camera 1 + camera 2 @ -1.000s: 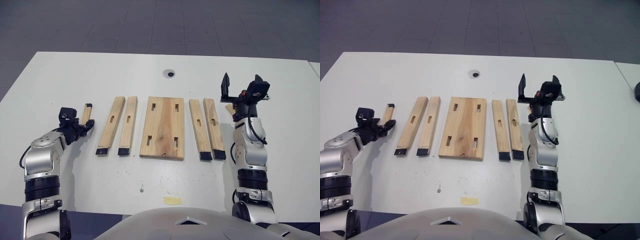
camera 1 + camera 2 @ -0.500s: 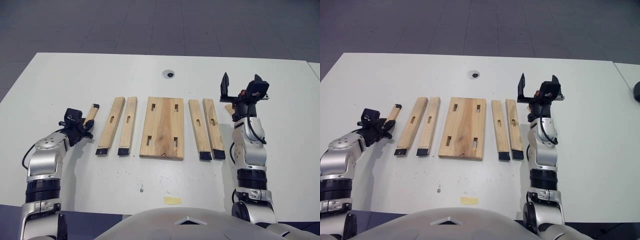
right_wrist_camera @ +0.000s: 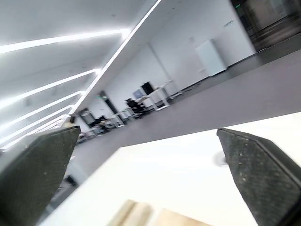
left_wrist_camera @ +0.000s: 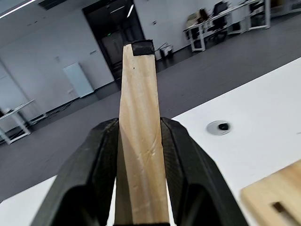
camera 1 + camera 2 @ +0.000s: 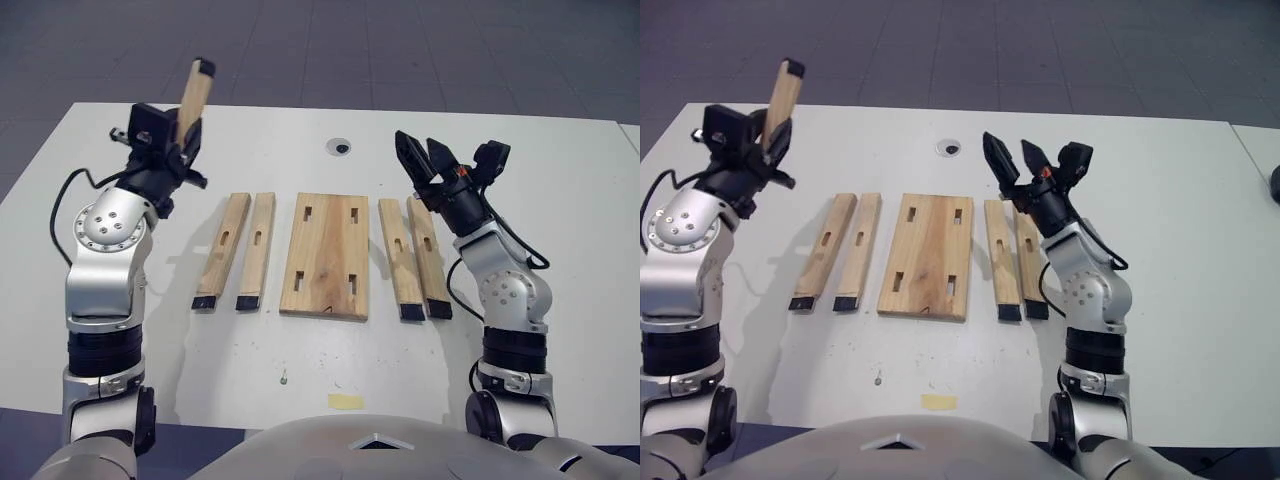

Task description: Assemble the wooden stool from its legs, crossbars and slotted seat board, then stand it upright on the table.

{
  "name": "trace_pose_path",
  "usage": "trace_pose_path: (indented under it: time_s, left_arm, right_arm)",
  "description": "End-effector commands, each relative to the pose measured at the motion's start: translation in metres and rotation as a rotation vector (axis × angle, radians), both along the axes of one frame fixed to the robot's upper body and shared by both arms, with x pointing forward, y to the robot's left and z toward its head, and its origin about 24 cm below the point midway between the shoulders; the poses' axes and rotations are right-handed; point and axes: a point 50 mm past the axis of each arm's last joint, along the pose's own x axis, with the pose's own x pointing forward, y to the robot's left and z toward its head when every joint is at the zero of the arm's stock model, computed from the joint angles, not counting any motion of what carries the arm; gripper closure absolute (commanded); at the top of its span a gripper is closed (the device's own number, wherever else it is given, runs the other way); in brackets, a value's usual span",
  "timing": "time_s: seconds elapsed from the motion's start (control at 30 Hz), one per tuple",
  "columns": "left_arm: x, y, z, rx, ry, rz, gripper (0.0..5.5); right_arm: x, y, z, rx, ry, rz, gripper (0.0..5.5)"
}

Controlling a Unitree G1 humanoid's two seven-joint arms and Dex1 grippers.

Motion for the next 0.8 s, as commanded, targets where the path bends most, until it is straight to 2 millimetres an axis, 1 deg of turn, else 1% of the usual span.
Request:
trace_pose_path:
  time_s: [0.03, 0.13, 0.2, 0.27, 0.4, 0.53, 0.67, 0.77, 0.8]
  left_arm:
    - [-0.013, -0.056, 0.003, -0.009, -0.01, -0.285, 4.2]
    - [-0.02, -0.071, -0.005, -0.013, 0.016, -0.349, 4.2]
    - [-0.023, -0.075, -0.007, -0.017, 0.027, -0.365, 4.2]
    - [-0.025, -0.078, -0.01, -0.014, 0.036, -0.373, 4.2]
    - [-0.029, -0.083, -0.015, -0.005, 0.061, -0.401, 4.2]
    - [-0.03, -0.085, -0.018, -0.033, 0.082, -0.407, 4.2]
    - [-0.032, -0.087, -0.017, -0.042, 0.086, -0.414, 4.2]
    - [-0.035, -0.09, -0.017, -0.041, 0.099, -0.435, 4.2]
    - [-0.035, -0.091, -0.017, -0.049, 0.102, -0.439, 4.2]
  right_arm:
    - [-0.006, 0.021, 0.022, 0.069, 0.004, 0.179, 0.1]
    - [-0.005, 0.029, 0.016, 0.076, 0.06, 0.185, 0.1]
    - [-0.003, 0.033, 0.014, 0.077, 0.085, 0.181, 0.1]
    - [-0.002, 0.036, 0.013, 0.083, 0.1, 0.181, 0.36]
    - [0.001, 0.044, 0.018, 0.103, 0.093, 0.182, 1.03]
    - [0.002, 0.043, 0.02, 0.14, 0.092, 0.186, 1.77]
    - [0.001, 0.045, 0.018, 0.175, 0.115, 0.205, 2.45]
    - [0.002, 0.047, 0.013, 0.175, 0.141, 0.207, 3.01]
    - [0.002, 0.048, 0.011, 0.174, 0.148, 0.205, 3.1]
